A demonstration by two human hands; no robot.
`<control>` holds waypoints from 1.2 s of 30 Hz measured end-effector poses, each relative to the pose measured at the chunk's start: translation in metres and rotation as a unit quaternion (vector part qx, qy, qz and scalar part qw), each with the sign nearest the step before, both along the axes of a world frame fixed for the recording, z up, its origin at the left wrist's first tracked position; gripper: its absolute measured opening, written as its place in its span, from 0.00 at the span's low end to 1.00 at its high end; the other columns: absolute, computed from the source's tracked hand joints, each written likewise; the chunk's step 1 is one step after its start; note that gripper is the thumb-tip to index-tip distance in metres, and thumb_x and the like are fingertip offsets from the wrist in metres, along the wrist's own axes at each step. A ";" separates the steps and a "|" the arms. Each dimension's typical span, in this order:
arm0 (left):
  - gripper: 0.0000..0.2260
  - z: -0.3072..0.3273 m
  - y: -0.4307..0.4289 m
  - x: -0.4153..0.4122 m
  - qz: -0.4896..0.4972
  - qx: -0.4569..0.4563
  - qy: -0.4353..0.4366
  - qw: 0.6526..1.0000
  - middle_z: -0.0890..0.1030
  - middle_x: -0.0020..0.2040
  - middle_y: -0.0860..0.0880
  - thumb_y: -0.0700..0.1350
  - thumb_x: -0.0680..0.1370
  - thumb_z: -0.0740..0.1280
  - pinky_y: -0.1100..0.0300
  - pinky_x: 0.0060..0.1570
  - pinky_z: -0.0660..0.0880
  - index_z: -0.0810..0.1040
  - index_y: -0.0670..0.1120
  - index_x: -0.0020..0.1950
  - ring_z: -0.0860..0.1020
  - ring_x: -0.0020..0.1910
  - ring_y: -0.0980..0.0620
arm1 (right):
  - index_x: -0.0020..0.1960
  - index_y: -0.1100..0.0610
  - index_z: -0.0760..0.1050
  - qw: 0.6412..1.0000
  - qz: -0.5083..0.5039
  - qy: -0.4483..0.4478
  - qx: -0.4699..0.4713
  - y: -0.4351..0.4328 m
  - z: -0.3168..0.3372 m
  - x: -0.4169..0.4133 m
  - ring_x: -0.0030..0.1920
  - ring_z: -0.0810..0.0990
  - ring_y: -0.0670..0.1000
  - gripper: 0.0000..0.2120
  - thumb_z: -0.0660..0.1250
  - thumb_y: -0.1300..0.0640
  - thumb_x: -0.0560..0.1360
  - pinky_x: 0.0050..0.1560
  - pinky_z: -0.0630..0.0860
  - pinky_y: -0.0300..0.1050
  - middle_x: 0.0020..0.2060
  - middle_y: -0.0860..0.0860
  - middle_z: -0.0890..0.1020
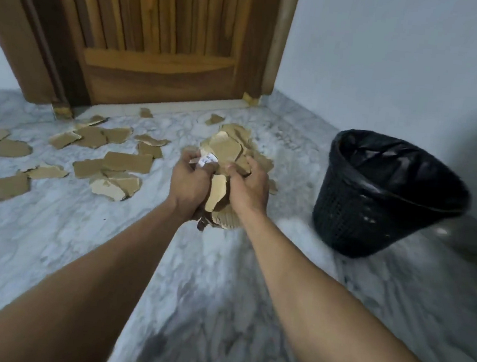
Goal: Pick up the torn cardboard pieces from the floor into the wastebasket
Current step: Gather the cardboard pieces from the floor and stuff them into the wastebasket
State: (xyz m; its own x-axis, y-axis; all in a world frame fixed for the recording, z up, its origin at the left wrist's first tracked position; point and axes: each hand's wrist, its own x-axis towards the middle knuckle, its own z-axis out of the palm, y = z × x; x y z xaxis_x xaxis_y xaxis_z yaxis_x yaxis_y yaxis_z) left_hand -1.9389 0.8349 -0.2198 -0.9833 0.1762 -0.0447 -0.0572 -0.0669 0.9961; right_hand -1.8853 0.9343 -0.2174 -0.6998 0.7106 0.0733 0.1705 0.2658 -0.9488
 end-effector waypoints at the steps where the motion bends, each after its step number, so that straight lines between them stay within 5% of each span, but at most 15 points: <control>1: 0.09 0.017 0.022 0.003 -0.007 0.002 0.027 1.000 0.85 0.48 0.46 0.41 0.77 0.71 0.55 0.41 0.81 0.76 0.51 0.55 0.85 0.42 0.48 | 0.73 0.50 0.71 1.000 -0.014 0.013 0.017 0.020 0.018 0.005 0.68 0.74 0.55 0.26 0.69 0.47 0.77 0.63 0.71 0.48 0.69 0.51 0.76; 9: 0.15 0.108 0.224 0.035 -0.087 0.048 0.142 0.985 0.83 0.55 0.45 0.43 0.76 0.70 0.43 0.55 0.80 0.74 0.50 0.61 0.83 0.51 0.44 | 0.71 0.50 0.72 0.982 -0.115 0.097 0.116 0.203 0.113 0.055 0.64 0.76 0.53 0.23 0.68 0.50 0.77 0.57 0.72 0.46 0.65 0.50 0.78; 17: 0.15 0.096 0.364 0.052 -0.179 0.009 0.124 0.976 0.81 0.41 0.49 0.42 0.78 0.69 0.60 0.35 0.76 0.68 0.53 0.59 0.80 0.34 0.55 | 0.69 0.45 0.72 0.967 -0.183 0.051 0.171 0.337 0.104 0.098 0.60 0.77 0.51 0.18 0.64 0.51 0.79 0.51 0.69 0.44 0.64 0.46 0.78; 20: 0.13 0.086 0.377 0.050 -0.198 -0.030 0.084 0.976 0.81 0.44 0.46 0.38 0.76 0.70 0.55 0.42 0.79 0.70 0.50 0.55 0.81 0.41 0.48 | 0.62 0.47 0.75 0.972 -0.167 0.015 0.165 0.357 0.098 0.114 0.53 0.77 0.48 0.14 0.62 0.57 0.78 0.46 0.70 0.42 0.60 0.46 0.79; 24: 0.07 0.085 0.359 0.044 -0.154 -0.110 0.111 0.976 0.81 0.44 0.51 0.40 0.74 0.68 0.58 0.41 0.76 0.77 0.51 0.47 0.79 0.43 0.51 | 0.41 0.46 0.77 0.967 -0.185 -0.041 0.173 0.362 0.101 0.131 0.38 0.75 0.42 0.12 0.61 0.60 0.76 0.33 0.69 0.37 0.41 0.38 0.78; 27: 0.06 0.082 0.332 0.038 -0.171 -0.135 0.137 0.966 0.82 0.45 0.51 0.40 0.75 0.67 0.58 0.37 0.73 0.78 0.51 0.48 0.79 0.43 0.51 | 0.33 0.53 0.74 0.955 -0.222 -0.051 0.190 0.349 0.104 0.127 0.31 0.74 0.50 0.12 0.59 0.62 0.73 0.28 0.67 0.40 0.32 0.44 0.77; 29: 0.06 0.076 0.308 0.031 -0.165 -0.143 0.156 0.963 0.81 0.45 0.51 0.40 0.76 0.67 0.59 0.36 0.72 0.78 0.50 0.49 0.78 0.42 0.53 | 0.37 0.53 0.73 0.952 -0.227 -0.055 0.200 0.333 0.108 0.115 0.37 0.74 0.54 0.08 0.59 0.62 0.72 0.32 0.71 0.45 0.38 0.50 0.76; 32: 0.04 0.067 0.272 0.012 -0.152 -0.161 0.178 0.959 0.81 0.45 0.52 0.43 0.77 0.67 0.59 0.35 0.71 0.78 0.49 0.52 0.78 0.40 0.53 | 0.58 0.51 0.75 0.949 -0.240 -0.067 0.191 0.307 0.111 0.094 0.56 0.74 0.56 0.14 0.61 0.60 0.75 0.52 0.77 0.52 0.59 0.50 0.74; 36: 0.05 0.041 0.226 -0.030 -0.128 -0.195 0.189 0.954 0.80 0.42 0.53 0.43 0.79 0.66 0.58 0.36 0.73 0.78 0.48 0.54 0.78 0.39 0.50 | 0.63 0.50 0.72 0.945 -0.213 -0.044 0.242 0.266 0.102 0.043 0.62 0.72 0.55 0.17 0.60 0.60 0.75 0.57 0.76 0.55 0.63 0.49 0.73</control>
